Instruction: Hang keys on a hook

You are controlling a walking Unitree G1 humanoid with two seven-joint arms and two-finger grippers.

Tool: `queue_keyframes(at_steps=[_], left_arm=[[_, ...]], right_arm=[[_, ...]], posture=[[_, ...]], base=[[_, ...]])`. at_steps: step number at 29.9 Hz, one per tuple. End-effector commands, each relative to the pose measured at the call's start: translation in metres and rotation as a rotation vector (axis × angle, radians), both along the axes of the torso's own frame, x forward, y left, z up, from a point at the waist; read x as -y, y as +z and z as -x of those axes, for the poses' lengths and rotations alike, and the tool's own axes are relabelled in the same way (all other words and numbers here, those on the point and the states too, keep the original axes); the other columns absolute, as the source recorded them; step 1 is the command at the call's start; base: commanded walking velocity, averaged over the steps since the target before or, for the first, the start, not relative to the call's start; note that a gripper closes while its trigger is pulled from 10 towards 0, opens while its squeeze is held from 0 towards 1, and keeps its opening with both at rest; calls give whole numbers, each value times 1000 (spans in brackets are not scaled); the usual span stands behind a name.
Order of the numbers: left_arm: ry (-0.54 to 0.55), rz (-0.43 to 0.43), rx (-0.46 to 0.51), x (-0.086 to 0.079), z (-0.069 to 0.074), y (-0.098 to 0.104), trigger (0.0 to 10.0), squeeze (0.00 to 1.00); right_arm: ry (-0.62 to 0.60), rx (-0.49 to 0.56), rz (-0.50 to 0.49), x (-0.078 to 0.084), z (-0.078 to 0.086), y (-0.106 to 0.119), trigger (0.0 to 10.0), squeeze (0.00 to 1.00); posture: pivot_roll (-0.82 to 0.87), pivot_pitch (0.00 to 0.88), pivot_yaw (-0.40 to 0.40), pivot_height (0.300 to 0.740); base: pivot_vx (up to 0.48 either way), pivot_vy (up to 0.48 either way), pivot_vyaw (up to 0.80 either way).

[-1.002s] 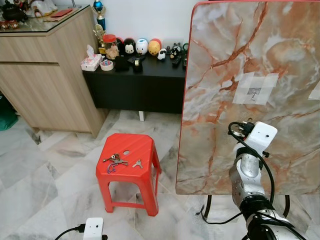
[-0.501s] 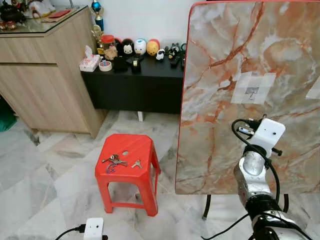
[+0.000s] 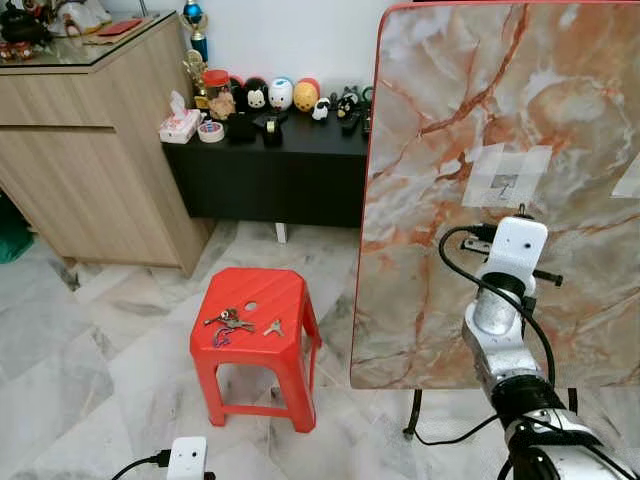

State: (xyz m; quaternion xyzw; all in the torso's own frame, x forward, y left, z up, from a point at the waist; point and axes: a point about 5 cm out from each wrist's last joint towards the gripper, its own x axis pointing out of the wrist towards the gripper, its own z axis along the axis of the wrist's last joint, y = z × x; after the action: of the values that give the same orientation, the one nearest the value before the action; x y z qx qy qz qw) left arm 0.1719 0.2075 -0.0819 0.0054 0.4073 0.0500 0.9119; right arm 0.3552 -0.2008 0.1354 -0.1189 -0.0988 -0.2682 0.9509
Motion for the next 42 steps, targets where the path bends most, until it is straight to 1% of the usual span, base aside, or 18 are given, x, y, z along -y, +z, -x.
queue_keyframes(at_steps=[1, 9, 10, 16, 17, 18, 24, 31, 42], left_arm=[[15, -1, -28, -1, 5, -3, 10000, 0], [12, -1, -30, 1, 5, -3, 10000, 0], [11, -6, -29, 1, 5, -3, 10000, 0], [11, -4, -20, 2, 3, -2, 10000, 0], [11, -3, -16, 3, 2, -2, 10000, 0], [11, -3, -15, 3, 2, -2, 10000, 0], [11, -4, -14, 3, 2, -2, 10000, 0], [9, -4, -14, 2, 2, -2, 10000, 0], [5, -5, -19, 1, 3, -2, 10000, 0]], right_arm=[[-16, 2, 17, 1, -2, 4, 10000, 0], [-25, -28, 73, 2, -3, 4, 10000, 0], [-19, -36, 109, 1, -4, 5, 10000, 0], [-10, -75, 143, -1, -7, 3, 10000, 0], [-4, -86, 174, -2, -8, 4, 10000, 0], [-6, -89, 180, -2, -8, 4, 10000, 0], [-17, -99, 177, -3, -9, 3, 10000, 0], [-37, -76, 176, -2, -9, 7, 10000, 0], [-47, -84, 184, -2, -13, 11, 10000, 0]], posture=[[-10, 4, 3, 740], [-12, 0, 1, 740], [-12, 0, 1, 740], [-12, 0, -1, 740], [-11, 1, 0, 740], [-9, 1, 0, 740], [-10, 1, 2, 740], [-10, 2, 3, 740], [-3, 9, 1, 740]], base=[[0, 0, 0], [0, 0, 0], [0, 0, 0], [0, 0, 0], [0, 0, 0], [0, 0, 0], [0, 0, 0], [0, 0, 0], [0, 0, 0]])
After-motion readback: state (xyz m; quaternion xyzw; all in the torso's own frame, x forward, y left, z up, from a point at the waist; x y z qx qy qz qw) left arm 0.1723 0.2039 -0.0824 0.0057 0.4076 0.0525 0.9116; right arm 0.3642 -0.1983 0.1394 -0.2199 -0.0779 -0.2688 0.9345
